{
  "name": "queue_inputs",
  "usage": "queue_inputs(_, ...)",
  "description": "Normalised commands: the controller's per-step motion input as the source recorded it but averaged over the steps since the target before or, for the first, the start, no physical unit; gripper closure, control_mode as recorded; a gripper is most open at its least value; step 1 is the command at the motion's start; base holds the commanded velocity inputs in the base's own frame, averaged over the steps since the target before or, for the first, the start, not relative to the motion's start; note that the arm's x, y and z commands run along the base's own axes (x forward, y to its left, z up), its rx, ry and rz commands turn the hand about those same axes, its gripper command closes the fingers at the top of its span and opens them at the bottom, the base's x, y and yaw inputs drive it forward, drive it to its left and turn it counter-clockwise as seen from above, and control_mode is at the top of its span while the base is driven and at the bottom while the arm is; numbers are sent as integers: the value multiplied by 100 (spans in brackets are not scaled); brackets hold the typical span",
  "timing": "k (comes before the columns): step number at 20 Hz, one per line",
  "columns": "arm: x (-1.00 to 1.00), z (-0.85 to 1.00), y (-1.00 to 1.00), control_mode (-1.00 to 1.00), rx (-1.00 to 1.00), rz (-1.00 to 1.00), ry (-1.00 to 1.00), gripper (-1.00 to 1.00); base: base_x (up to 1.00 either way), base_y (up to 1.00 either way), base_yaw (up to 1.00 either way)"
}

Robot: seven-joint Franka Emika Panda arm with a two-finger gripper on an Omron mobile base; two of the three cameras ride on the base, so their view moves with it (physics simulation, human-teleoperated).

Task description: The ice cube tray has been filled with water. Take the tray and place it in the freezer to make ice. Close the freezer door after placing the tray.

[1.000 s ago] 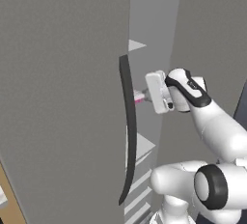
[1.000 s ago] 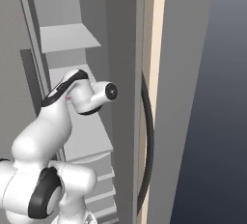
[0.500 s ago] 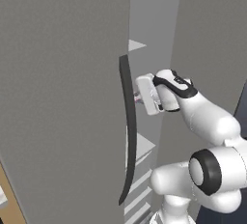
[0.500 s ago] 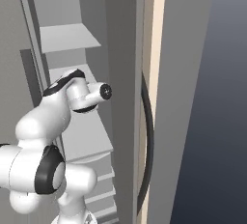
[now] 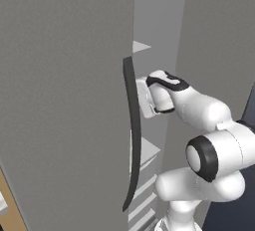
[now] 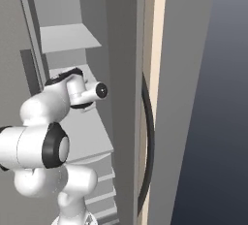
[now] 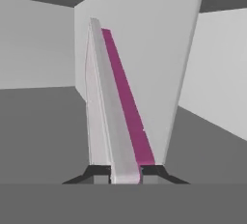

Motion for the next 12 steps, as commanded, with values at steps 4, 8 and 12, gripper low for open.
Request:
queue_inputs(4, 49, -1, 24, -100, -1, 0, 3, -100, 0, 0, 0)
queue_inputs(8, 23, 0, 14, -100, -1, 0, 0, -100, 0, 0, 0)
queue_inputs(12, -17, 0, -1, -100, 0, 0, 0, -100, 0, 0, 0)
